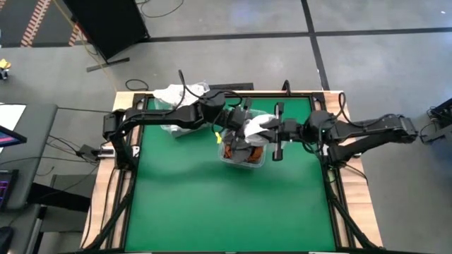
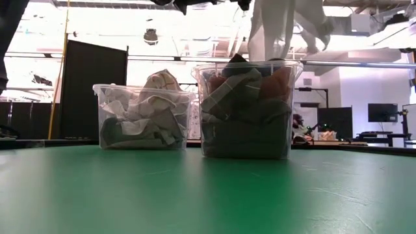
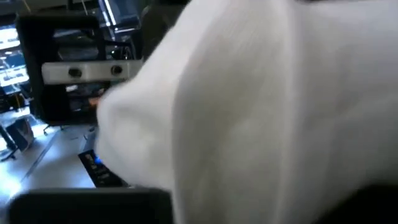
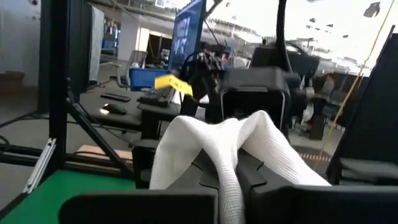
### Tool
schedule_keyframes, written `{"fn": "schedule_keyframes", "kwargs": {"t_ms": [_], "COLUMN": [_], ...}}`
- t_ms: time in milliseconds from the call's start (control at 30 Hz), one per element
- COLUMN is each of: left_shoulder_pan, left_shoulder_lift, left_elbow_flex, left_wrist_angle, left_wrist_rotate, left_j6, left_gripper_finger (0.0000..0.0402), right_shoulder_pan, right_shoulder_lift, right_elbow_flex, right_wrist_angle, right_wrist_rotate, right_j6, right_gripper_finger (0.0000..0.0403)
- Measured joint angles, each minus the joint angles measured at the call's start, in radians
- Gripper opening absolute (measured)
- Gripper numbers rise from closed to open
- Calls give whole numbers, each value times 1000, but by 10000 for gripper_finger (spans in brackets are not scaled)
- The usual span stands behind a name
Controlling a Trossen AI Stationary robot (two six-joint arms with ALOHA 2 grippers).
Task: Sort towels by color in basket
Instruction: Put the white towel into the left transparent bin
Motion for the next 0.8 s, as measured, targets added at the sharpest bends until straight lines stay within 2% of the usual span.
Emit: {"fn": "schedule_keyframes", "kwargs": {"t_ms": [67,133,233,333,567,700,800], "left_shoulder_pan": [0,1,8,12,17,25,51], "left_shoulder_lift": [0,0,-12,-43,-182,-282,-359], "left_elbow_flex": [0,0,0,0,0,0,0], "left_wrist_angle": [-5,-16,-71,-160,-386,-498,-577], "left_wrist_rotate": [6,6,-5,-61,-288,-422,-495], "left_j6": [13,25,62,128,314,397,417], "left_gripper_finger": [46,17,13,8,8,8,8], "right_shoulder_pan": [-1,-1,14,29,53,53,52], "right_shoulder_lift": [-5,-10,-22,-43,-84,-88,-88], "right_elbow_flex": [0,0,0,0,0,0,0], "right_wrist_angle": [-24,-53,-110,-179,-283,-333,-383], "right_wrist_rotate": [0,0,11,43,152,174,195], "right_j6": [21,42,45,37,14,28,52], "right_gripper_finger": [32,35,48,70,159,216,244]}}
